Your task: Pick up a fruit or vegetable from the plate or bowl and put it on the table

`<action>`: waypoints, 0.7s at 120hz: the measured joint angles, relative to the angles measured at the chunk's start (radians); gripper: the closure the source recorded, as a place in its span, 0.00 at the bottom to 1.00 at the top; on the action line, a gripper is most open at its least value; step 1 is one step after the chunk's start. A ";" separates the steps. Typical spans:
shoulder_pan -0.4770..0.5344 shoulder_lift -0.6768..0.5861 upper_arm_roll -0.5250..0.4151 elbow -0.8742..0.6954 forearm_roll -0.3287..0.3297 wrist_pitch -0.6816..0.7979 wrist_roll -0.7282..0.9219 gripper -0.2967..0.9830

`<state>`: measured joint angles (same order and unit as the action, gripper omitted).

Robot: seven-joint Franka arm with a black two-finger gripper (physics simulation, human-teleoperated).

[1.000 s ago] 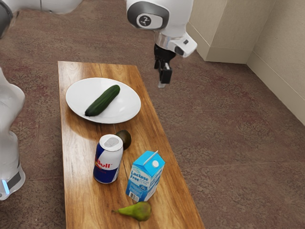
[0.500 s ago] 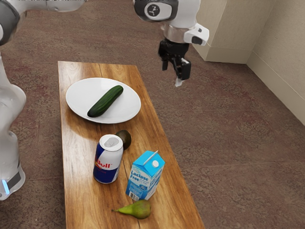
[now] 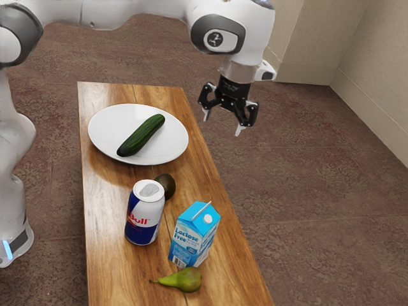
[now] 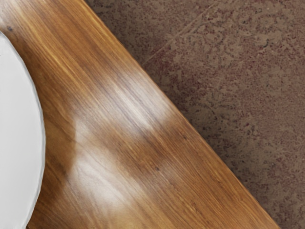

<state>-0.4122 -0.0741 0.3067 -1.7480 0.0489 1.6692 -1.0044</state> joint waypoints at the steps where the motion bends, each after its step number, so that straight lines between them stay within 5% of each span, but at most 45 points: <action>1: 0.000 0.000 0.000 -0.008 0.000 0.004 -0.005 0.23; 42: -0.009 -0.110 0.105 -0.257 0.054 0.156 -0.113 0.23; 84: -0.004 -0.134 0.258 -0.271 0.147 0.274 -0.116 0.23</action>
<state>-0.4167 -0.2082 0.5651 -2.0186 0.1957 1.9431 -1.1200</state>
